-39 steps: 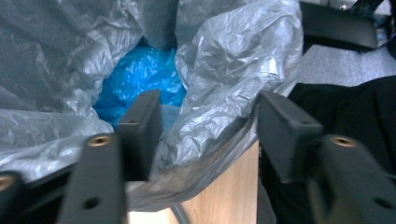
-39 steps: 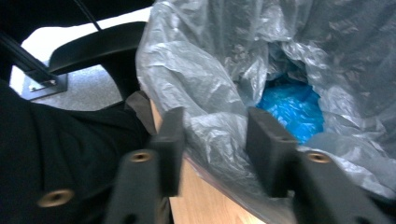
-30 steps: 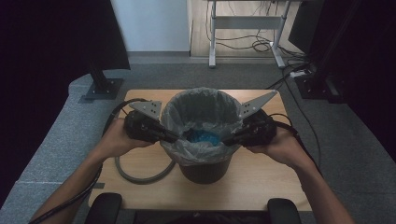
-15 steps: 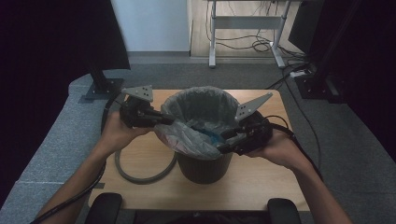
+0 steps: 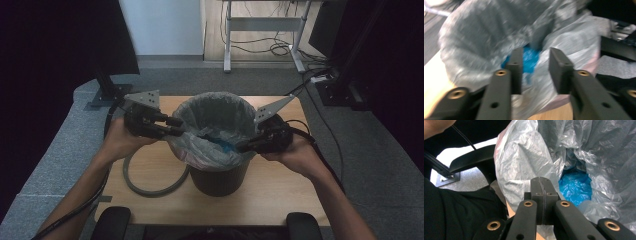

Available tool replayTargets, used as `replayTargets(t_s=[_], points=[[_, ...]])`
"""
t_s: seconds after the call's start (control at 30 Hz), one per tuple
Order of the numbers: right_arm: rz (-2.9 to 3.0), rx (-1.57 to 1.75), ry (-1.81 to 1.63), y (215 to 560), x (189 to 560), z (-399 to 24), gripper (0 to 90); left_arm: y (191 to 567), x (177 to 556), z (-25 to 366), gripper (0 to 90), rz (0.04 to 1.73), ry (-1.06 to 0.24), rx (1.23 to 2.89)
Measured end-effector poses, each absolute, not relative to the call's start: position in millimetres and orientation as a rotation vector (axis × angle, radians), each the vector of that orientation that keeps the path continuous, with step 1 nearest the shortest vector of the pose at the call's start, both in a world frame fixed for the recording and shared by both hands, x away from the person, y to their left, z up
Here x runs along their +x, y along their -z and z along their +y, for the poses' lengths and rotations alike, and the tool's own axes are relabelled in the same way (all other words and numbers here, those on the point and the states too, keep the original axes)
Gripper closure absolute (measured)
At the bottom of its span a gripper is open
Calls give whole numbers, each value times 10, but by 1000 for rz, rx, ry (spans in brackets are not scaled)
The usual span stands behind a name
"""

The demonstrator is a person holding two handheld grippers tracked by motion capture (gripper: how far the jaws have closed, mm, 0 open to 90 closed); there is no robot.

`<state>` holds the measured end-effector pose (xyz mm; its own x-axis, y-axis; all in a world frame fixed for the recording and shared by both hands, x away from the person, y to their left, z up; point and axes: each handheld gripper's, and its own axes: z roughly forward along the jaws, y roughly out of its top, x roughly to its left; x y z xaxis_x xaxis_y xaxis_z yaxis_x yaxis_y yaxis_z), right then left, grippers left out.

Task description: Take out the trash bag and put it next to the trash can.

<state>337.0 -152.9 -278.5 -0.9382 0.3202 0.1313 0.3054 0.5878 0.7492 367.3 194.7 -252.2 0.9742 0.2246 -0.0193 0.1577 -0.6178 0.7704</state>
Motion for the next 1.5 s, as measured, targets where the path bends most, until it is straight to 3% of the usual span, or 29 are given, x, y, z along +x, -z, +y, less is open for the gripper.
replayTargets(t_s=[0.1, 0.23, 0.3, 0.4, 0.47, 0.67, 0.8, 0.9, 1.07, 1.17, 1.23, 1.43, 1.5], points=[[2785, 551, -1308, 2791, 3385, -1518, 883, 2516, 3629, 1839, 484, 215, -46, 2275], [2774, 557, -1331, 2788, 3384, -1513, 783, 2632, 3612, 1609, 436, 180, -47, 2382], [2766, 566, -1339, 2780, 3376, -1520, 702, 2677, 3615, 1529, 511, 148, -59, 2418], [2757, 564, -1332, 2776, 3356, -1533, 586, 2691, 3611, 1471, 767, 89, -55, 2417], [2754, 565, -1335, 2773, 3336, -1536, 509, 2686, 3598, 1437, 873, 79, -74, 2424], [2767, 542, -1385, 2789, 3295, -1492, 369, 2610, 3668, 1437, 900, 188, -167, 2355], [2788, 520, -1346, 2826, 3286, -1447, 359, 2582, 3729, 1467, 900, 251, -176, 2299], [2787, 541, -1301, 2835, 3309, -1458, 408, 2565, 3755, 1494, 899, 277, -167, 2267], [2842, 508, -1324, 2826, 3303, -1482, 750, 2563, 3784, 1540, 897, 294, -107, 2223], [2824, 497, -1321, 2808, 3275, -1481, 845, 2573, 3794, 1541, 894, 293, -72, 2203], [2830, 511, -1339, 2814, 3287, -1485, 821, 2577, 3790, 1523, 894, 289, -68, 2201], [2849, 538, -1437, 2827, 3304, -1408, 463, 2529, 3788, 1438, 894, 274, -83, 2204], [2848, 551, -1380, 2850, 3314, -1374, 509, 2517, 3788, 1424, 893, 270, -89, 2203]])
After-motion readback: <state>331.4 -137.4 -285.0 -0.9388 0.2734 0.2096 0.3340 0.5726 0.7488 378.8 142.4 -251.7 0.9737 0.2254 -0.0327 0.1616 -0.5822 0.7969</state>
